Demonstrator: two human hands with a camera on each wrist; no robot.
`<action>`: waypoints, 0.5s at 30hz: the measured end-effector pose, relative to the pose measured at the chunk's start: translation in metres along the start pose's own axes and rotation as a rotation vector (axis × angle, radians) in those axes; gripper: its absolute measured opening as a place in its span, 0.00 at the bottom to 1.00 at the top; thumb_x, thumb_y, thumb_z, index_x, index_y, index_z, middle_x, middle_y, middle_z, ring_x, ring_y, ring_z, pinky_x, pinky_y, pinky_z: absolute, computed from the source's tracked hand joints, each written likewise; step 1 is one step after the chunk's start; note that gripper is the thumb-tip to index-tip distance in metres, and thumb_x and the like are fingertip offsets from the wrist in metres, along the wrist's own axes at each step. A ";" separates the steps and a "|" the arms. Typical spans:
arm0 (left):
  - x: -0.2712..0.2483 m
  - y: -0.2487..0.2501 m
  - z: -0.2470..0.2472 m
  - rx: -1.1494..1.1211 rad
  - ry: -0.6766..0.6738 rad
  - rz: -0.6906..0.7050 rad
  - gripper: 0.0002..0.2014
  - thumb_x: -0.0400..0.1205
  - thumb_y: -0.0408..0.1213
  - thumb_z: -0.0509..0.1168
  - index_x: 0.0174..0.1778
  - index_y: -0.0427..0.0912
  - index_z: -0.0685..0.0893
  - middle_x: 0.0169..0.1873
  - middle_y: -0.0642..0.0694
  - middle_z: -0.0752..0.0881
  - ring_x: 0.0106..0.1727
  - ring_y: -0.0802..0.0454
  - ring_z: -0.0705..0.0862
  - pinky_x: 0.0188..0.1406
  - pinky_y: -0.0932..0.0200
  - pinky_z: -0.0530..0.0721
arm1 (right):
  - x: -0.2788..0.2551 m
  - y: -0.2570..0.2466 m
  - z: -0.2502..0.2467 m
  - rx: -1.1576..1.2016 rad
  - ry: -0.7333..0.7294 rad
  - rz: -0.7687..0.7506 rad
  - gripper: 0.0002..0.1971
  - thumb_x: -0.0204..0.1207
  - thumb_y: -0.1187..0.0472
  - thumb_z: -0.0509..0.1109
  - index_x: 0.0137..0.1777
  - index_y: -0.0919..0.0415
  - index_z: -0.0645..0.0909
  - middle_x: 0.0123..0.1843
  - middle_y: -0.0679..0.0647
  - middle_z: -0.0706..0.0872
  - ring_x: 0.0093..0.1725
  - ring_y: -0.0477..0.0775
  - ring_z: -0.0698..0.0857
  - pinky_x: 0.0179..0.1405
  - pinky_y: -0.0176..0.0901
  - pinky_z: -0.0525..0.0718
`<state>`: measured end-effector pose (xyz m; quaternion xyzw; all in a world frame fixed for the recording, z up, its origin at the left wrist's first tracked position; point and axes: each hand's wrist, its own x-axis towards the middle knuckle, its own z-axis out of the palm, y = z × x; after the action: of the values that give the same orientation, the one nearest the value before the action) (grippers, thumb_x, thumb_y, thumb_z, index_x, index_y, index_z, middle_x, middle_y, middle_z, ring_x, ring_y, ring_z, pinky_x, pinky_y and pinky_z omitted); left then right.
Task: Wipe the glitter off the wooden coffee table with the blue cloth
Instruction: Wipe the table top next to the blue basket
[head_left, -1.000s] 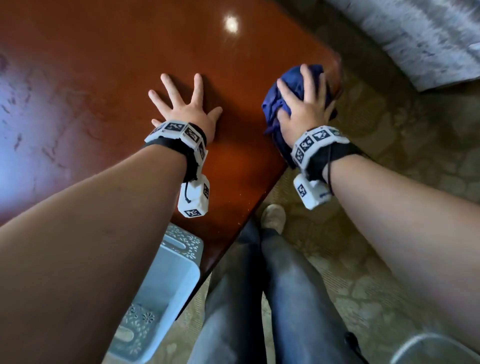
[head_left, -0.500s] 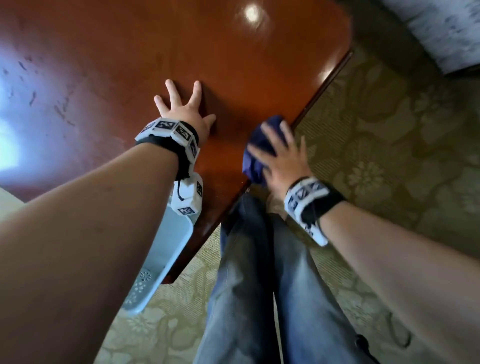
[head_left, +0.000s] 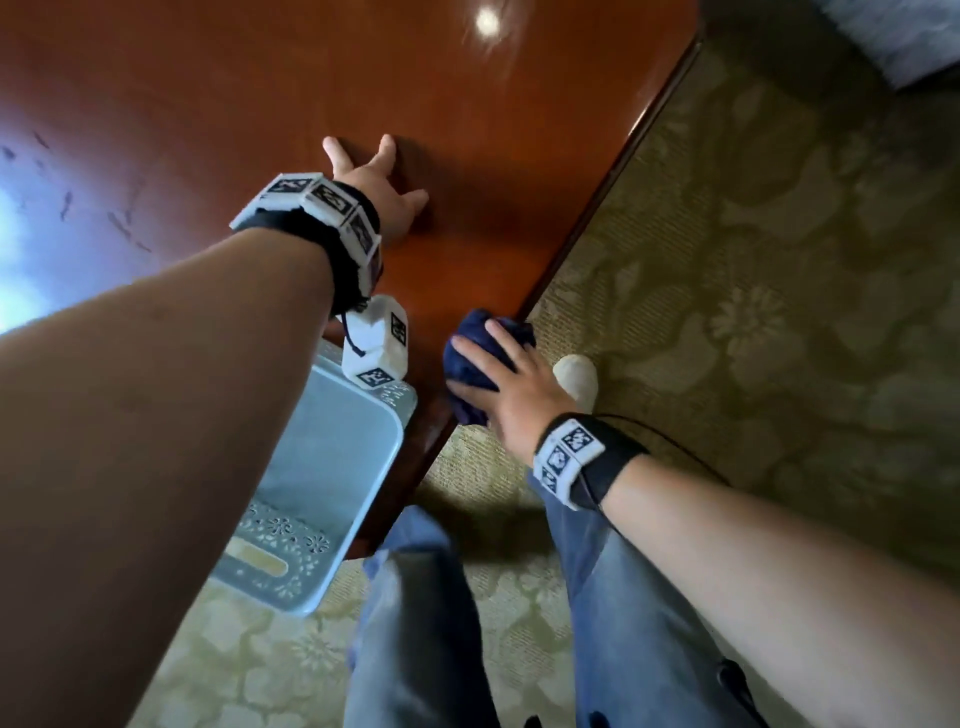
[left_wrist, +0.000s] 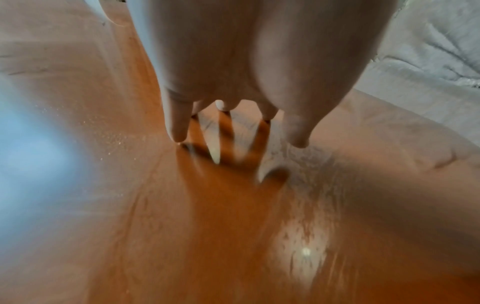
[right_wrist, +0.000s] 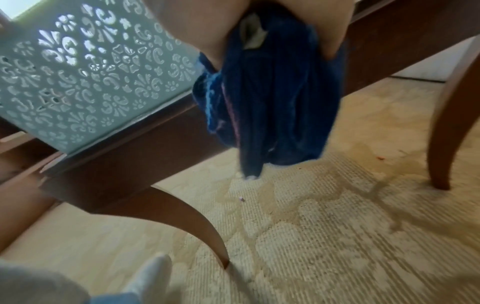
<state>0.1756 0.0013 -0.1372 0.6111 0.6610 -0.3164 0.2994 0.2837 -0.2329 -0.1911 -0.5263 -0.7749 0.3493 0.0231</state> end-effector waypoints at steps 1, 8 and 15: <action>-0.001 -0.003 -0.004 -0.010 -0.001 0.019 0.33 0.86 0.58 0.55 0.85 0.56 0.50 0.84 0.37 0.44 0.82 0.28 0.53 0.80 0.38 0.56 | -0.008 0.002 0.000 0.015 0.021 0.014 0.32 0.58 0.64 0.77 0.65 0.46 0.80 0.81 0.53 0.64 0.79 0.65 0.52 0.64 0.69 0.73; -0.035 -0.044 -0.055 -0.239 0.110 0.183 0.31 0.85 0.54 0.60 0.83 0.47 0.63 0.78 0.43 0.71 0.74 0.42 0.74 0.73 0.49 0.74 | -0.030 0.013 -0.047 0.057 0.404 0.631 0.19 0.67 0.75 0.68 0.57 0.61 0.86 0.76 0.62 0.71 0.64 0.77 0.74 0.65 0.62 0.76; -0.082 -0.161 -0.110 -0.267 0.337 0.340 0.33 0.85 0.55 0.60 0.84 0.46 0.61 0.79 0.43 0.69 0.77 0.42 0.71 0.72 0.54 0.69 | 0.027 -0.090 -0.155 0.135 1.008 0.721 0.23 0.70 0.67 0.57 0.63 0.63 0.82 0.77 0.67 0.67 0.73 0.69 0.71 0.74 0.50 0.67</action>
<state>0.0200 0.0287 0.0037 0.7122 0.6254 -0.0655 0.3120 0.2620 -0.1484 -0.0327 -0.8524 -0.4185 0.0921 0.2996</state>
